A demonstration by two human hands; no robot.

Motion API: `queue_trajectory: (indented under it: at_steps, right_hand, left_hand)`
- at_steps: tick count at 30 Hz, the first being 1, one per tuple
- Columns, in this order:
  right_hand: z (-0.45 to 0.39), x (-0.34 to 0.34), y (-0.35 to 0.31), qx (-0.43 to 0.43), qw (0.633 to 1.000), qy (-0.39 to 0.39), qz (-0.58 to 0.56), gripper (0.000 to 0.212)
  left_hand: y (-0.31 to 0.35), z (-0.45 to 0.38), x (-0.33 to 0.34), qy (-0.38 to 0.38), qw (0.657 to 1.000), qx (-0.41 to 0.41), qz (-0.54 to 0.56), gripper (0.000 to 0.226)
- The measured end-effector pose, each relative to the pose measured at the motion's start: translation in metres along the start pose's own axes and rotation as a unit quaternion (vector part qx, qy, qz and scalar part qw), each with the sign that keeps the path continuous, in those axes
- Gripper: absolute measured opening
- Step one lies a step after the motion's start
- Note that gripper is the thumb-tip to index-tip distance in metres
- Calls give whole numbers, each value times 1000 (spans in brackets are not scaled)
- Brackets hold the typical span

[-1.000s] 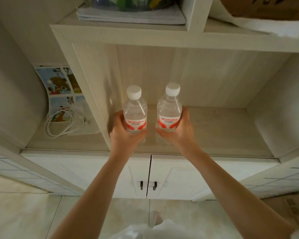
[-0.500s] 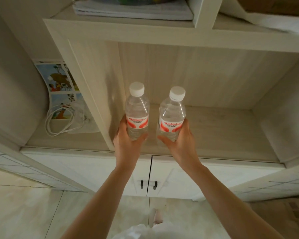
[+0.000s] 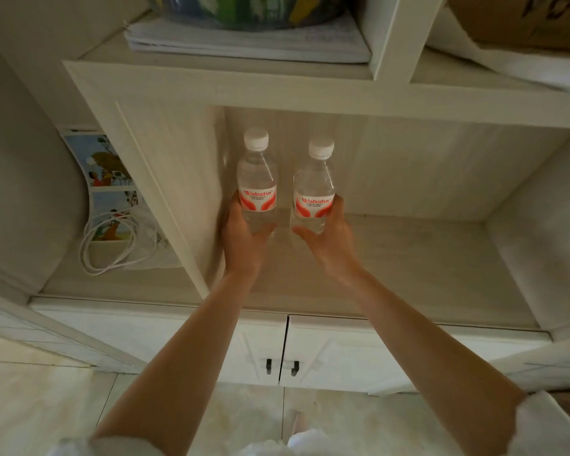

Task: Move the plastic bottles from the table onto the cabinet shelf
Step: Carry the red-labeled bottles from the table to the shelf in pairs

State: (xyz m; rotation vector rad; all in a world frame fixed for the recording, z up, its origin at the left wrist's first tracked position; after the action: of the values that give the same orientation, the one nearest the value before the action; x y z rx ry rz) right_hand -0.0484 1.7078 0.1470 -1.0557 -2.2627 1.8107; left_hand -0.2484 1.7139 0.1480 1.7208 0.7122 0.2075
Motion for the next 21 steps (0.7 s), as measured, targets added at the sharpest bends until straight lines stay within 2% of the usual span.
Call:
queue_trajectory:
  at_steps: [9,14,21]
  right_hand:
    - [-29,28,3,7,1000,12,2,84]
    - [-29,27,7,6,1000,12,8,91]
    - [-24,26,8,14,1000,15,-5,91]
  left_hand:
    - [-3,-24,16,-8,1000,-1,-8,81]
    - [-6,-21,22,-19,1000,-15,1,83]
    - [-6,-21,24,-30,999,-19,24,81]
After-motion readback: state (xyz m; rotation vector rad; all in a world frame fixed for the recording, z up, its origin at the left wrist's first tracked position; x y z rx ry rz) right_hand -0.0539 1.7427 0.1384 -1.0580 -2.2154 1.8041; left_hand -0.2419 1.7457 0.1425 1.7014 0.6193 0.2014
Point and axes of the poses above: each hand's wrist, its own z-axis away from the middle knuckle, its own x-axis out of the palm, y = z × x, the point moved 10 cm from there along -z, towards the middle knuckle, and after that the axes turned 15 degrees about y, right-handed, at the moved point
